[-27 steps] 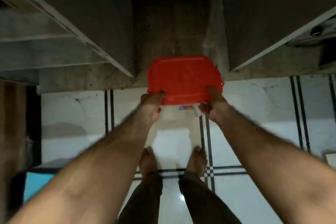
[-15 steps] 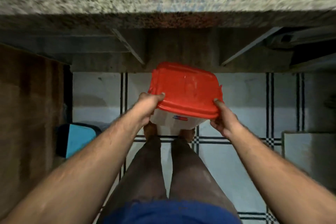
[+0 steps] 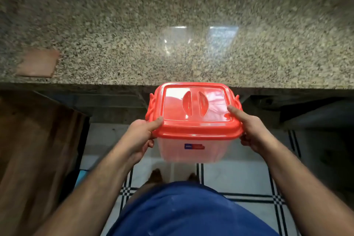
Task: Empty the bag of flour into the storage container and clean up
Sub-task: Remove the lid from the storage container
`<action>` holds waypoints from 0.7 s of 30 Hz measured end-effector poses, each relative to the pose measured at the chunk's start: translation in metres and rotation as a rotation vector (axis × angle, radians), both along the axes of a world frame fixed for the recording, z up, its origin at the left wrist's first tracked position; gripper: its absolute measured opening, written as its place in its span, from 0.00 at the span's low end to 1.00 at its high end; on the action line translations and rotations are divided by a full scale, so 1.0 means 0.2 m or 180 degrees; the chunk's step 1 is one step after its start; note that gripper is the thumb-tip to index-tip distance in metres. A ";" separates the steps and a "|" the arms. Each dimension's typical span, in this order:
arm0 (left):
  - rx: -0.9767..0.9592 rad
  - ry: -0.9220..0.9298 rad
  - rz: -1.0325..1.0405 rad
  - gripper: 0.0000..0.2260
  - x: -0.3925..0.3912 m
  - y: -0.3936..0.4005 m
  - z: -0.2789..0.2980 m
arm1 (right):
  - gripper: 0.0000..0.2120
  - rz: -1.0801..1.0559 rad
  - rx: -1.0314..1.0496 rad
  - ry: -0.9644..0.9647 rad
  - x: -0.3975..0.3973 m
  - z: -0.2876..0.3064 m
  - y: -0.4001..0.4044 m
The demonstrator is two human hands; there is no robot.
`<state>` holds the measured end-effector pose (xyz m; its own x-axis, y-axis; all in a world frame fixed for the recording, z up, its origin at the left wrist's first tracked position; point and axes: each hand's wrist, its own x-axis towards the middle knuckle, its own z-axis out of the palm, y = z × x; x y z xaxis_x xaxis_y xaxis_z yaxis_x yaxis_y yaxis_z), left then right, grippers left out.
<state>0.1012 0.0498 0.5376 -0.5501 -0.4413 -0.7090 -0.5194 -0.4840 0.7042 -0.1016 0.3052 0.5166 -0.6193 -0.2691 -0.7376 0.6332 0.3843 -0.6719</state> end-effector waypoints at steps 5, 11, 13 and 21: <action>-0.0162 0.0363 -0.0051 0.10 0.10 -0.05 0.38 | 0.30 0.0669 -0.0253 0.0304 -0.04 0.35 -0.01; -0.0518 0.0954 0.0152 0.21 0.00 -0.26 0.65 | 0.19 0.0677 -0.0823 0.1057 -0.15 0.66 -0.22; -0.0600 0.1056 0.0193 0.24 -0.11 -0.37 0.67 | 0.14 0.0551 -0.0881 0.1274 -0.22 0.70 -0.33; -0.0536 0.1095 0.0495 0.18 -0.61 -0.75 0.46 | 0.16 0.0259 -0.0571 0.1603 -0.59 0.57 -0.78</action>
